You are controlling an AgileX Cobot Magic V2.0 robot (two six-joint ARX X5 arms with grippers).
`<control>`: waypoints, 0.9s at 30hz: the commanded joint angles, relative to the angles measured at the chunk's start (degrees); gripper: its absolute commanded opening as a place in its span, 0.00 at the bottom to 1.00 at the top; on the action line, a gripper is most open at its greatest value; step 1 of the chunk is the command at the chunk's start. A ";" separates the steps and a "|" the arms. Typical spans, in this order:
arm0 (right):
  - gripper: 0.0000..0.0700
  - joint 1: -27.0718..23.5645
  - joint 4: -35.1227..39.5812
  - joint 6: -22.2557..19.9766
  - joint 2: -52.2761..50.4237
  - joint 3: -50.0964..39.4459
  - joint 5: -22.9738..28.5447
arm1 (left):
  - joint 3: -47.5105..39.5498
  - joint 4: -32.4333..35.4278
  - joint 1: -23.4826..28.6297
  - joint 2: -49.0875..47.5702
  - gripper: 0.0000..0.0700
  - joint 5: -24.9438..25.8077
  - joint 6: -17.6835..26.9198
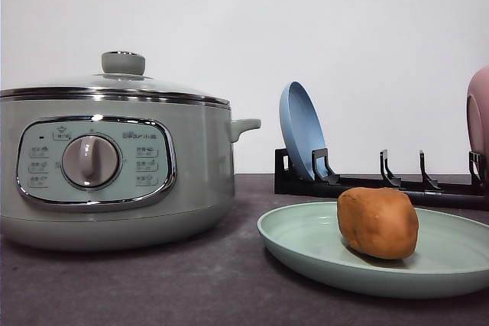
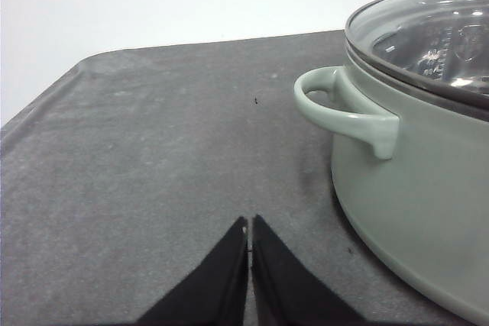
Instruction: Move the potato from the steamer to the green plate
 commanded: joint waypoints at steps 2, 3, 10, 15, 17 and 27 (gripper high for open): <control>0.00 -0.09 -0.02 0.09 -0.09 -0.24 -0.07 | -1.18 -0.39 0.09 -0.08 0.00 -0.31 -0.35; 0.00 -0.09 -0.02 0.09 -0.09 -0.24 -0.07 | -1.18 -0.39 0.09 -0.09 0.00 -0.31 -0.35; 0.00 -0.09 -0.02 0.09 -0.09 -0.24 -0.07 | -1.18 -0.39 0.09 -0.07 0.00 -0.31 -0.35; 0.00 -0.09 -0.02 0.09 -0.09 -0.24 -0.07 | -1.18 -0.39 0.09 -0.09 0.00 -0.31 -0.35; 0.00 -0.09 -0.02 0.09 -0.09 -0.24 -0.07 | -1.18 -0.39 0.09 -0.09 0.00 -0.31 -0.35; 0.00 -0.09 -0.02 0.09 -0.09 -0.24 -0.07 | -1.18 -0.39 0.09 -0.09 0.00 -0.31 -0.35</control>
